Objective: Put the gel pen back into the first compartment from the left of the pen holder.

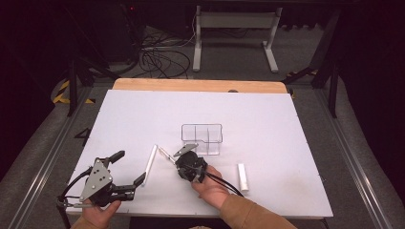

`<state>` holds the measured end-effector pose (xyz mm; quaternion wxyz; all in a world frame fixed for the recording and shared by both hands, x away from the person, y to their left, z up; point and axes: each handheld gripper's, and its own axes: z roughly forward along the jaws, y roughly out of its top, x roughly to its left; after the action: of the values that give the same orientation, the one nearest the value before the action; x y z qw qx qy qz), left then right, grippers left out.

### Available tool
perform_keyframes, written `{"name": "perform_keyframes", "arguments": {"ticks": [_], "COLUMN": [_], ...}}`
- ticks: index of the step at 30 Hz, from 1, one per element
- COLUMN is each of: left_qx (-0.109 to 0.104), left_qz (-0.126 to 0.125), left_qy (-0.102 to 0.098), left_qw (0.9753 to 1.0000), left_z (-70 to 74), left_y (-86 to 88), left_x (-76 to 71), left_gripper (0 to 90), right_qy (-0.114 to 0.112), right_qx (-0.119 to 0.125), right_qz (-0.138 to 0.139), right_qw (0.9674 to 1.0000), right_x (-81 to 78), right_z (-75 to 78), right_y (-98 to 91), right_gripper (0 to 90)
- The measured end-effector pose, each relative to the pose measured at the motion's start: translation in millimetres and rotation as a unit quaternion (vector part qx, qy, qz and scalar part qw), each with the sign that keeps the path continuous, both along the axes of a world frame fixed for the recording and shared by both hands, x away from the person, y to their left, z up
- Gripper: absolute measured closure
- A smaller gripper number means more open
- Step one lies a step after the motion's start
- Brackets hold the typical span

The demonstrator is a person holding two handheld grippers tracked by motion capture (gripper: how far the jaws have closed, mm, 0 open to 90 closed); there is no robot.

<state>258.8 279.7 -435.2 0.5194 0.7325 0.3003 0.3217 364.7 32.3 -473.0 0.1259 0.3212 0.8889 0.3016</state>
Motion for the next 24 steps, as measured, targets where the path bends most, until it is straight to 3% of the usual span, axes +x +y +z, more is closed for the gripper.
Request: {"name": "perform_keyframes", "arguments": {"ticks": [12, 24], "left_qx": [0.0, 0.0], "left_qz": [-0.001, -0.001], "left_qy": [0.001, 0.001], "left_qw": [1.0, 1.0], "left_z": [0.3, -0.1], "left_y": [0.4, -0.9], "left_x": [-0.1, 0.3], "left_gripper": [9.0, 9.0], "right_qy": [0.006, -0.01], "right_qx": [0.021, 0.041], "right_qz": [0.018, 0.035], "right_qw": [0.9996, 0.9985], "right_x": [3.2, -4.8], "right_z": [17.0, 46.0], "right_y": [-13.1, -31.2], "right_gripper": [81.0, 80.9]}}
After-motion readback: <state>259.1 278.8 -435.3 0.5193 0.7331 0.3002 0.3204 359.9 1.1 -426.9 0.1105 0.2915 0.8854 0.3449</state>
